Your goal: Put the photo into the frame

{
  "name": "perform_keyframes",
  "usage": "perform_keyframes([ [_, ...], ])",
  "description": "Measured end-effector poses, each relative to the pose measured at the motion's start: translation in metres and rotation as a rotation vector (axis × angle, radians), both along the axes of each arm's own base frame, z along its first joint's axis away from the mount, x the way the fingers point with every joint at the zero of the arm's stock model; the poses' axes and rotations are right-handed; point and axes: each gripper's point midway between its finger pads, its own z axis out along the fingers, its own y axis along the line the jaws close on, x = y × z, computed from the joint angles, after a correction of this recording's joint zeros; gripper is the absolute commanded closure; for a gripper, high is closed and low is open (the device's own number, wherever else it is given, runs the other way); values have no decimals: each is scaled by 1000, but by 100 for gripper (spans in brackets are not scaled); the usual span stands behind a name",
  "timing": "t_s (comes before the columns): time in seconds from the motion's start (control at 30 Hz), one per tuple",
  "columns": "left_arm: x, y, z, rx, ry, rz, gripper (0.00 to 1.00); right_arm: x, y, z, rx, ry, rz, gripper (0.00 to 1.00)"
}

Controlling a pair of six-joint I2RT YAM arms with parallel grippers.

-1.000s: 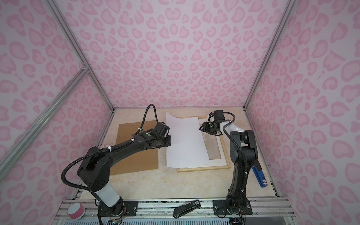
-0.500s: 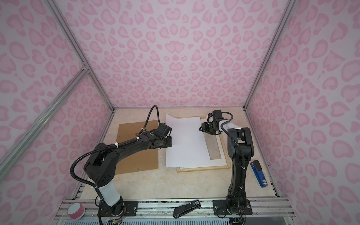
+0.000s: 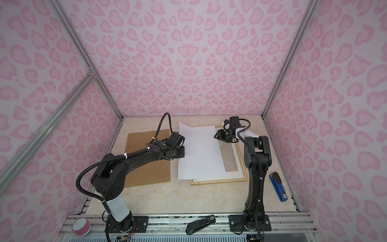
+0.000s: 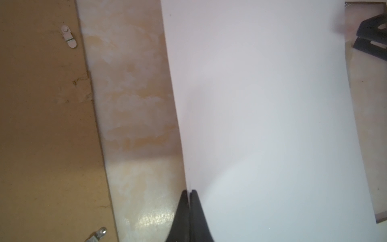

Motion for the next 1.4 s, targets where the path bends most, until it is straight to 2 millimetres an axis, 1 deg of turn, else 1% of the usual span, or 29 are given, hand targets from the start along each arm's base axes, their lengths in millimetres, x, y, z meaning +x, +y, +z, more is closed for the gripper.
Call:
perform_keyframes([
  [0.23, -1, 1, -11, 18, 20, 1, 96, 16, 8, 0, 43, -23, 24, 42],
  [0.37, -1, 1, -13, 19, 23, 1, 96, 22, 11, -1, 75, -34, 38, 42],
  [0.57, -1, 1, -15, 21, 29, 0, 96, 24, 15, 2, 139, -46, 64, 43],
  [0.87, -1, 1, -15, 21, 30, 0, 96, 21, 21, 6, 215, -56, 85, 47],
  [1.07, -2, 1, -19, 27, 37, 0, 96, 15, 21, 8, 239, -40, 78, 51],
  [1.23, -2, 1, -18, 25, 36, 0, 96, 10, 17, 23, 253, -61, 78, 54],
  [1.33, -2, 1, -18, 25, 36, -1, 96, 6, 18, 24, 261, -57, 75, 59],
  [1.4, -2, 0, -18, 23, 37, -2, 96, 4, 18, 26, 265, -59, 75, 63],
])
